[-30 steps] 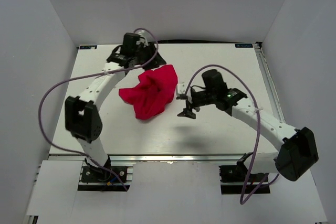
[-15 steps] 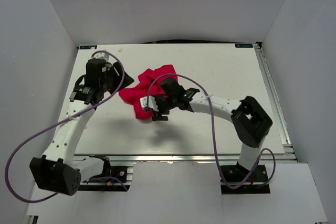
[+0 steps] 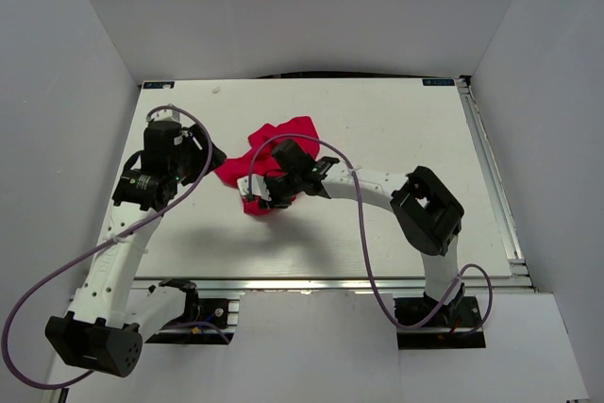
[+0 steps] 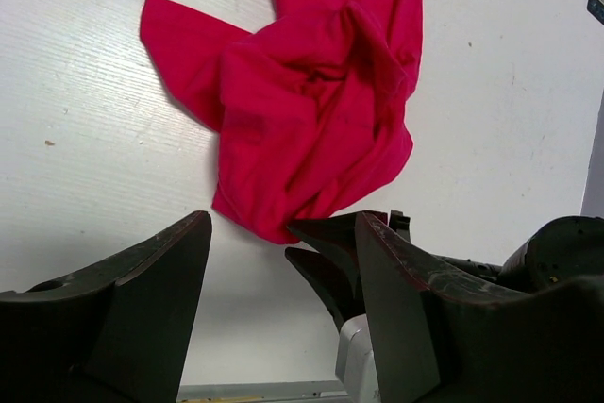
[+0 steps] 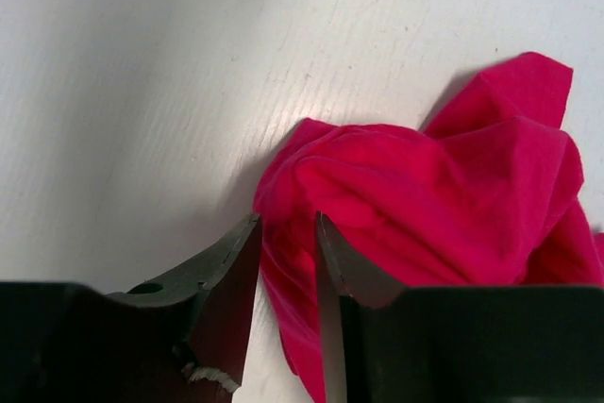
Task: Fold and stack the t-shirts
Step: Flatten out the tshirt
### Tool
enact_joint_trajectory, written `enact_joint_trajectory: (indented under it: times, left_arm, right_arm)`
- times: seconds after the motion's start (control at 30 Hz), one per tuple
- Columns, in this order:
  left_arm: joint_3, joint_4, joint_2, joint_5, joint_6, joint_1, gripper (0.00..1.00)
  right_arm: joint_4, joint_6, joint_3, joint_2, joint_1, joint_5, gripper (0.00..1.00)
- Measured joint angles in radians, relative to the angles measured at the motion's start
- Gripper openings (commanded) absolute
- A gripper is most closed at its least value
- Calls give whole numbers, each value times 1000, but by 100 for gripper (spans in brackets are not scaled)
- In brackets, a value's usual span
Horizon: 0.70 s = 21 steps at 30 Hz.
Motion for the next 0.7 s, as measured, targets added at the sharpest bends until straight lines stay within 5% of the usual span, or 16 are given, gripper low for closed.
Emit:
enact_joint_trajectory:
  times: [0.13, 0.3, 0.53, 0.7]
  left_arm:
    - [0, -1, 10, 0, -3, 0, 73]
    - [0, -1, 26, 3, -4, 0, 74]
    - [0, -1, 24, 7, -7, 0, 73]
    - [-6, 3, 11, 10, -21, 0, 73]
  right_arm:
    - [-3, -5, -27, -6, 0, 2, 49]
    - [-2, 11, -51, -6, 0, 37, 44]
    - [11, 31, -50, -1, 0, 58, 1]
    - [11, 82, -71, -69, -30, 31, 0]
